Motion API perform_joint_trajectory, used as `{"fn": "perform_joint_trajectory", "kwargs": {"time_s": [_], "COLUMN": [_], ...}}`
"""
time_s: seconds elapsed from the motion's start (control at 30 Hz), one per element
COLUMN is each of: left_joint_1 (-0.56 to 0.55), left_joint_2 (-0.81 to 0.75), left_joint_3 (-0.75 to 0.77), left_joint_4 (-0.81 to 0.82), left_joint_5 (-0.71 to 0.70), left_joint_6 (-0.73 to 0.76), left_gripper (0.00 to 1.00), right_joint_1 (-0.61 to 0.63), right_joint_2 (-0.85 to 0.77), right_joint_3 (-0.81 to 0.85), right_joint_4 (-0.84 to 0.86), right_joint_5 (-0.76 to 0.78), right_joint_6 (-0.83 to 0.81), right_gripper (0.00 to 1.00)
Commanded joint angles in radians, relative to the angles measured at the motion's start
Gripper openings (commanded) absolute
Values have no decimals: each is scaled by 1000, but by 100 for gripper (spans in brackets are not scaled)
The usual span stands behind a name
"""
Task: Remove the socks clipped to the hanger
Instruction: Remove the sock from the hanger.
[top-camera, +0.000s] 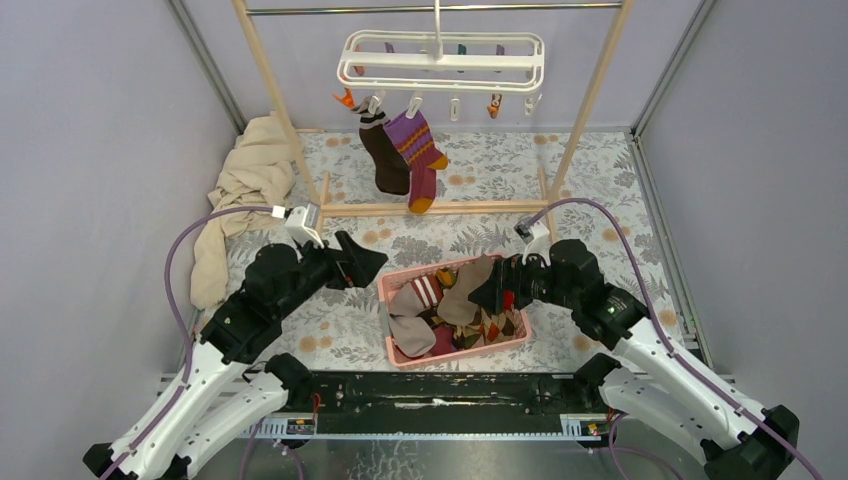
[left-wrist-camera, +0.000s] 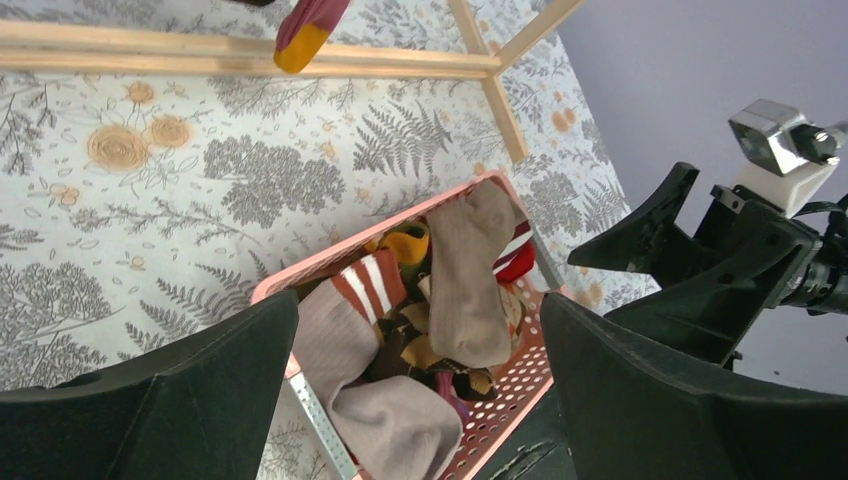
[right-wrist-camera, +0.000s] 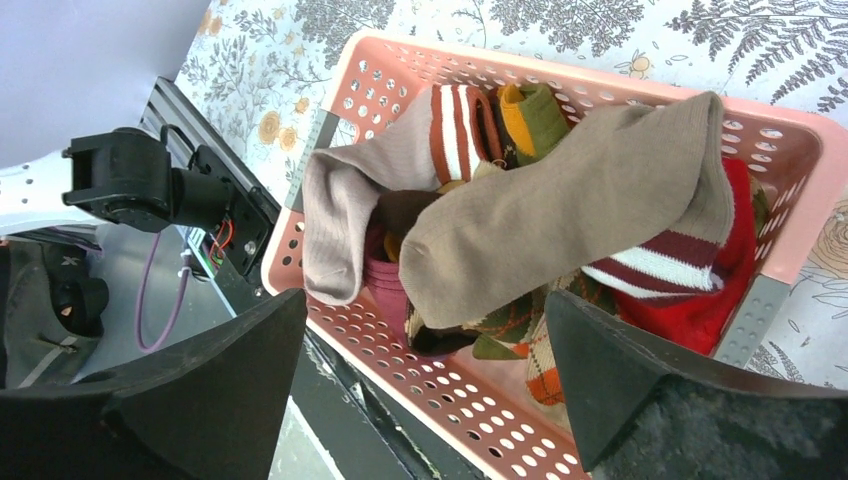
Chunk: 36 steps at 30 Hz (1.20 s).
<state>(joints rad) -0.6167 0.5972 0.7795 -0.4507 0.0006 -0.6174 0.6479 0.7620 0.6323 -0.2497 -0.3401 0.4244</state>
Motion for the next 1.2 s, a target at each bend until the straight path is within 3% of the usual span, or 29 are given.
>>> {"fn": "perform_joint_trajectory", "kwargs": {"time_s": [0.0, 0.2, 0.57, 0.7, 0.9, 1.17], "left_joint_1": [-5, -6, -5, -7, -7, -6], "left_joint_2": [-37, -61, -135, -140, -167, -138], "left_joint_3": [-37, -22, -59, -65, -88, -86], "left_joint_4": [-19, -56, -73, -89, -76, -26], "left_joint_5": [-5, -5, -14, -14, -19, -5], "left_joint_6": [-16, -17, -41, -37, -55, -63], "left_gripper": [99, 99, 99, 99, 99, 99], "right_joint_1": [7, 7, 8, 8, 8, 10], "right_joint_2": [-37, -18, 213, 281, 428, 599], "right_joint_3": [-17, -35, 104, 111, 107, 96], "right_joint_4": [61, 160, 258, 383, 609, 918], "right_joint_5": [27, 62, 131, 159, 242, 385], "right_joint_6": [-12, -11, 16, 10, 18, -8], "right_gripper": [99, 100, 100, 98, 86, 88]}}
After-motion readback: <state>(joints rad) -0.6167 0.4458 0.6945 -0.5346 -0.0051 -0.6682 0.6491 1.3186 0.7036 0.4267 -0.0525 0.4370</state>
